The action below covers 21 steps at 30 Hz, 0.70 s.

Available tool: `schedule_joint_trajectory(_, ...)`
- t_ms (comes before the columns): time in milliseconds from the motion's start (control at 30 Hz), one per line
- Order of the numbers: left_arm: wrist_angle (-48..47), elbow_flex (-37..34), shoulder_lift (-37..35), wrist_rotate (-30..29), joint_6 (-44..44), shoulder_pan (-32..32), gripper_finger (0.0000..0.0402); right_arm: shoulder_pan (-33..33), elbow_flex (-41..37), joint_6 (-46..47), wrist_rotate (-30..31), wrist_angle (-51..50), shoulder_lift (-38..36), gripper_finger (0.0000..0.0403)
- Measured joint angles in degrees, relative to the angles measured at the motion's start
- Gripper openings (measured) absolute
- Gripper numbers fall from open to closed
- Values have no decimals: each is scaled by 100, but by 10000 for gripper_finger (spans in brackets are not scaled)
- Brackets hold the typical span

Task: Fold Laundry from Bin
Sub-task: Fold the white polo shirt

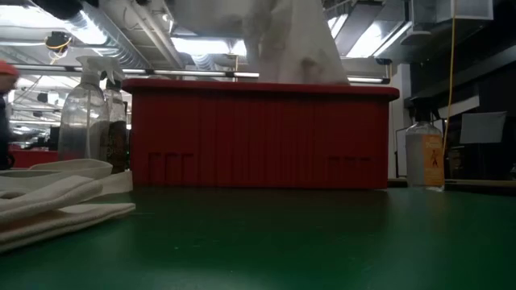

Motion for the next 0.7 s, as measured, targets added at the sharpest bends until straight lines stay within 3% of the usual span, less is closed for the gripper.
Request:
schedule_joint_trajectory(200, -225, 756, -482, 420, 446, 0, 1, 9, 0, 227, -615, 10, -324, 3)
schedule_joint_trajectory(367, -1539, 1817, -416, 1053, 432, -52, 0, 5, 4, 999, -1700, 55, -537, 3)
schedule_joint_trajectory(700, -3500, 3721, -30, 1112, 432, -596, 0, 11, 4, 2562, -3448, 710, -756, 3)
